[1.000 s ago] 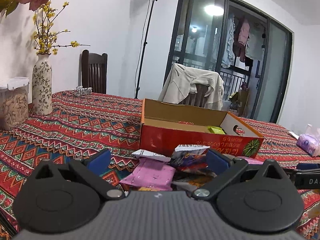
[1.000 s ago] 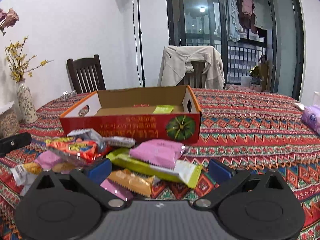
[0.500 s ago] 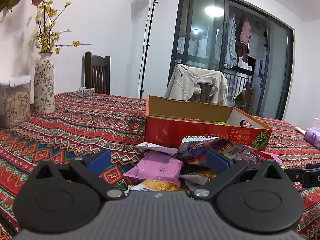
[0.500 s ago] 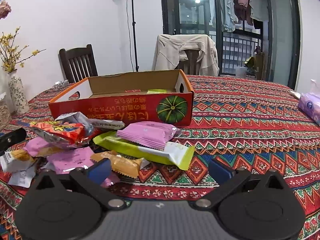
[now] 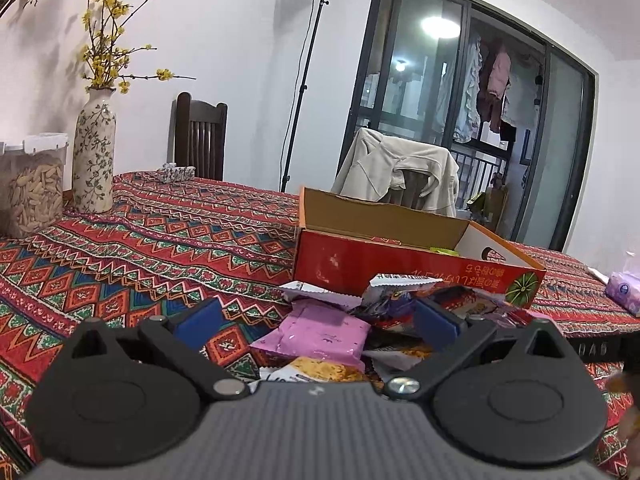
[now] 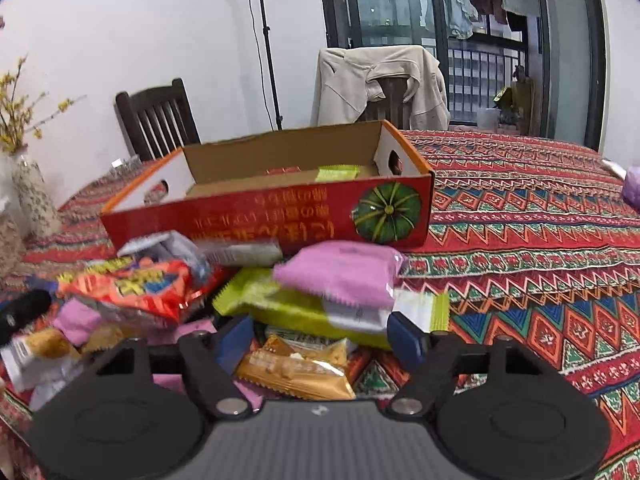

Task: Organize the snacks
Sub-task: 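Grasp the pumpkin-seed oat crisp packet with the right gripper, then lift the crisp packet with the right gripper while the left gripper grasps a white packet, then lower both packets into the cardboard box and open both grippers, then withdraw both grippers from the box back to the snack pile, then grasp a white snack packet from the pile with the left gripper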

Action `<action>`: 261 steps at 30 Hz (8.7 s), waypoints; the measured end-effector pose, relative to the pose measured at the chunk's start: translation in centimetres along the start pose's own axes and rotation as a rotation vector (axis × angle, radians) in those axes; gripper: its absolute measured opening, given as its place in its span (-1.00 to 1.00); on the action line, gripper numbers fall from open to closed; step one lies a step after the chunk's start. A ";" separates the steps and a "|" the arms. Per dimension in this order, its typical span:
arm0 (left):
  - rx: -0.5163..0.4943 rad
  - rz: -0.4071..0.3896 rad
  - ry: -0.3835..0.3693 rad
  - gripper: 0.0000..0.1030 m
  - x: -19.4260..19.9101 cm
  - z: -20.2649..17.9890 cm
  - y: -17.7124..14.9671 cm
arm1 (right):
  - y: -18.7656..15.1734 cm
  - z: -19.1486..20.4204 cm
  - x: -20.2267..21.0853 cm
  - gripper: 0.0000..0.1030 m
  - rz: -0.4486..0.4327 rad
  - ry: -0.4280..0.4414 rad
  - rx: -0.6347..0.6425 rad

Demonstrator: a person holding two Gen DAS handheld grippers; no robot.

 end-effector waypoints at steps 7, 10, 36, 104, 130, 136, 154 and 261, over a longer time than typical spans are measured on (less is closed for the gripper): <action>0.004 0.002 -0.001 1.00 -0.1 0.0 0.0 | -1.5 -1.2 -0.3 -0.12 0.048 0.015 0.013; 0.007 0.004 0.003 1.00 -0.1 0.1 -0.1 | -2.1 -0.7 0.0 -0.15 0.041 0.006 0.091; -0.051 0.282 0.071 1.00 0.2 -1.2 -1.7 | -2.7 -3.7 5.5 -0.23 -0.113 0.059 0.049; -0.049 -0.010 0.028 -0.07 -9.2 -4.7 12.9 | 13.0 -1.0 0.8 -0.23 -0.318 0.093 0.004; -0.046 0.157 0.043 -0.07 -18.8 -5.2 10.5 | 13.9 -1.1 -10.9 -0.17 -0.164 0.038 -0.012; -0.043 0.111 0.032 0.73 -18.0 -5.4 10.7 | 13.6 -1.4 -10.5 0.89 -0.170 0.049 -0.026; -0.002 0.025 0.009 1.00 -14.5 -5.0 13.5 | 14.0 -1.0 -6.7 1.00 -0.194 0.051 -0.047; -0.075 0.202 0.074 -0.12 2.1 -2.6 -0.3 | -2.1 -1.5 5.9 1.00 -0.066 0.205 0.040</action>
Point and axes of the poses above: each gripper's, at about its wrist camera, not at the fingertips, and x roughly against the way its jaws point, z to its left, y to its top, the point moved 4 cm from there along -x, roughly the way its jaws point, and after that the axes turned 10 degrees about -x, right-handed, at the moved point
